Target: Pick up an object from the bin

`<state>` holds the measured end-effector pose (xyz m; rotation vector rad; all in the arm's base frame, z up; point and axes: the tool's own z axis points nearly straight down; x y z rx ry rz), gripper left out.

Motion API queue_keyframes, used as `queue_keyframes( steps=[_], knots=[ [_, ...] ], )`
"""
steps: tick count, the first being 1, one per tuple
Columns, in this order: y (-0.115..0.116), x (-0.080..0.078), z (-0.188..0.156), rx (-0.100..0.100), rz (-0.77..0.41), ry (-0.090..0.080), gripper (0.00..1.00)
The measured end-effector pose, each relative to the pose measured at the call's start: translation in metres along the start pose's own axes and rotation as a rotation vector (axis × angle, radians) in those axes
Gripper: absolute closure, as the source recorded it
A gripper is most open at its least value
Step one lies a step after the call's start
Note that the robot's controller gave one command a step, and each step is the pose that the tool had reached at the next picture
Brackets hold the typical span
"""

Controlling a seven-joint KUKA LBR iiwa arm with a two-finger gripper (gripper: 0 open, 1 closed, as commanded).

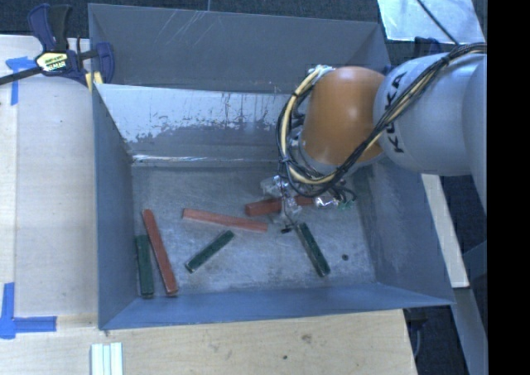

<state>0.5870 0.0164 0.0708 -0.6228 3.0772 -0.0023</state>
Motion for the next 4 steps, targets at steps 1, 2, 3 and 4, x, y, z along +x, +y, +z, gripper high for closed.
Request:
queue_keyframes(
  steps=[1, 2, 3, 4],
  knots=[
    [0.014, 0.003, -0.036, 0.000, -0.032, -0.005, 1.00],
    [0.014, 0.003, -0.034, -0.001, -0.031, -0.003, 0.00],
    [-0.010, 0.008, 0.002, -0.002, -0.089, 0.002, 0.00],
    [-0.009, 0.006, -0.001, -0.001, -0.089, -0.002, 1.00]
  ],
)
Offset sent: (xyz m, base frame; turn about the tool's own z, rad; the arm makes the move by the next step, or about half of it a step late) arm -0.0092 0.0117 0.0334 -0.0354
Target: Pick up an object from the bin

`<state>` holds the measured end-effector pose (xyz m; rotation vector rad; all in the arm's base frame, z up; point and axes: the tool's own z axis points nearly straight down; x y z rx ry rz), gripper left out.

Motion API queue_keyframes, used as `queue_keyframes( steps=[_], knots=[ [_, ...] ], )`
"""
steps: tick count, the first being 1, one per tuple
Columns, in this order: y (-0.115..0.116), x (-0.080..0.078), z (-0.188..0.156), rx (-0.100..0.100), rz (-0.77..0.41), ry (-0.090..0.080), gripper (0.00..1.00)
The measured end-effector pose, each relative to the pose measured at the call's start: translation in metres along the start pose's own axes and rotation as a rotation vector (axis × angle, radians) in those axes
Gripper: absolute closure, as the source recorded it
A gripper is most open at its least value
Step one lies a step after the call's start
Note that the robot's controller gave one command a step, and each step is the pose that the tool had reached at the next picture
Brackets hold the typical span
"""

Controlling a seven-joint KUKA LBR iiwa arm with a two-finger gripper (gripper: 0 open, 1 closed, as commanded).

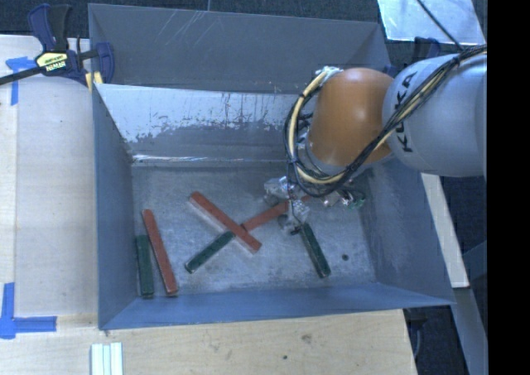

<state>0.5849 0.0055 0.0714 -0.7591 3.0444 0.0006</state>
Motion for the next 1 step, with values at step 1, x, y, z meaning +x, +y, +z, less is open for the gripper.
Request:
queue_keyframes(
  steps=[1],
  knots=[
    [0.0383, -0.0095, -0.1708, 0.004, -0.123, -0.007, 1.00]
  ],
)
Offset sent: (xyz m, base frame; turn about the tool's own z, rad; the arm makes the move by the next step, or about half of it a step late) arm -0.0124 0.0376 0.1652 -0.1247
